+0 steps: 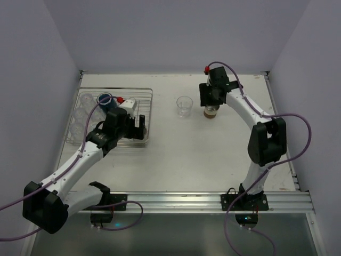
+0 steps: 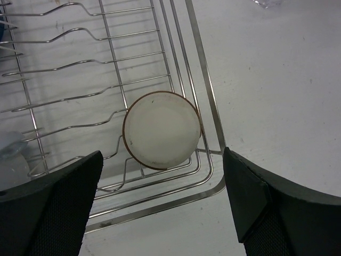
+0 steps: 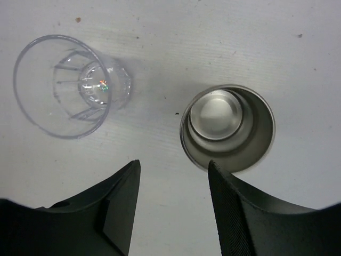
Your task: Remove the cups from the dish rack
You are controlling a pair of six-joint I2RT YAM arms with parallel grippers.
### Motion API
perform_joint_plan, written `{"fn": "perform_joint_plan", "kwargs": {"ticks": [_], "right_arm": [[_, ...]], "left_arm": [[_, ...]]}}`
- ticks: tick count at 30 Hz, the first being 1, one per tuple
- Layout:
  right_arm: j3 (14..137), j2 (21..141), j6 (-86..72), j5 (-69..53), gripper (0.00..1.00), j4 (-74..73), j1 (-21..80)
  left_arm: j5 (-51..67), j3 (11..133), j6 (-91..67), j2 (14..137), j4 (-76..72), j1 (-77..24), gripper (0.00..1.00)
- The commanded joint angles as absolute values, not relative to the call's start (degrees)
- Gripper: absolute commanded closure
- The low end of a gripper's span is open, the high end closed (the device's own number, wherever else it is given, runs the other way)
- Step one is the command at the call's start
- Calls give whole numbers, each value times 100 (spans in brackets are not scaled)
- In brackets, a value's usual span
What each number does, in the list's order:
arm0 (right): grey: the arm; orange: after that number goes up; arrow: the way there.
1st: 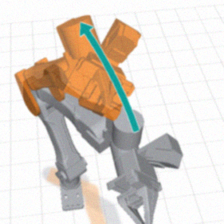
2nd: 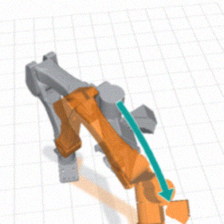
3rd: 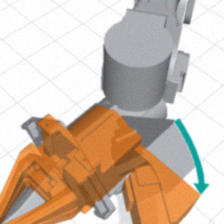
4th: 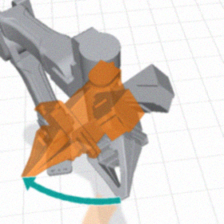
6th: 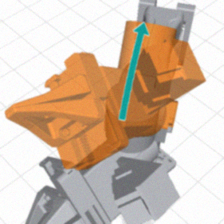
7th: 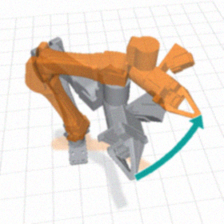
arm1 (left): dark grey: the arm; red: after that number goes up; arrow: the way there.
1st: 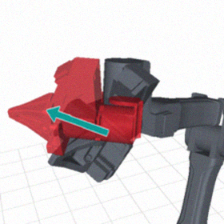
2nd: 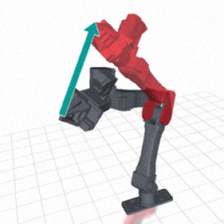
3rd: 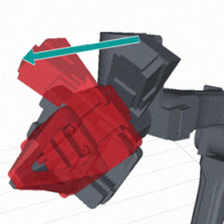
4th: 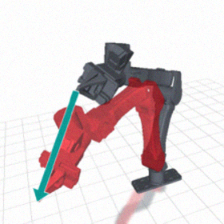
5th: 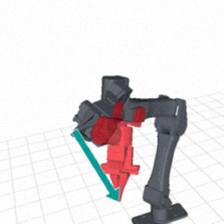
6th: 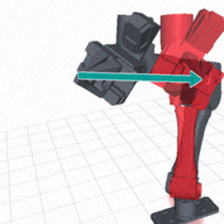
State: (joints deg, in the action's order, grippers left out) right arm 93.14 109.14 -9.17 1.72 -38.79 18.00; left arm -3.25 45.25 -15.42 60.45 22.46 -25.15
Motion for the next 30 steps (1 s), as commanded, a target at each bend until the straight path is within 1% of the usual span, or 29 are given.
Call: {"fn": "perform_joint_plan", "kwargs": {"ticks": [1, 4, 5, 6, 8, 9, 12, 16, 24, 27, 28, 29, 30], "right_arm": [[8782, 10039, -1177, -26, 43, -3323, 1784], [8044, 9310, -1414, -289, 44, -2814, 1793], [7833, 8890, -1546, -377, 45, -2491, 1793], [7440, 8651, -1616, -587, 45, -2322, 1802], [7094, 8246, -1722, -720, 46, -1927, 1915], [6893, 7922, -1731, -721, 46, -1881, 2029], [6602, 7473, -1784, -799, 47, -1732, 2205], [6407, 7164, -1845, -984, 47, -1538, 2329], [6240, 6996, -1837, -1160, 48, -1389, 2557], [6214, 6952, -1811, -1213, 48, -1345, 2680], [6214, 6917, -1811, -1230, 48, -1319, 2698], [6196, 6891, -1828, -1239, 48, -1284, 2750], [6179, 6856, -1854, -1265, 48, -1231, 2768]], "left_arm": [[-351, 4869, -1538, 6292, 2355, -2575, 4], [-640, 5000, -1547, 6538, 2496, -2672, 6], [-685, 5018, -1547, 6591, 2513, -2698, 7], [-703, 5036, -1573, 6635, 2505, -2698, 7], [-799, 5115, -1591, 6811, 2505, -2707, 8], [-826, 5141, -1600, 6872, 2505, -2716, 8], [-870, 5212, -1591, 7084, 2505, -2716, 9], [-844, 5247, -1608, 7356, 2487, -2716, 10], [-923, 5361, -1565, 7646, 2276, -2742, 14], [-870, 5344, -1564, 7734, 2198, -2751, 20], [-870, 5335, -1564, 7734, 2162, -2751, 24], [-870, 5326, -1556, 7726, 2153, -2751, 27], [-879, 5317, -1564, 7691, 2127, -2751, 34]]}}
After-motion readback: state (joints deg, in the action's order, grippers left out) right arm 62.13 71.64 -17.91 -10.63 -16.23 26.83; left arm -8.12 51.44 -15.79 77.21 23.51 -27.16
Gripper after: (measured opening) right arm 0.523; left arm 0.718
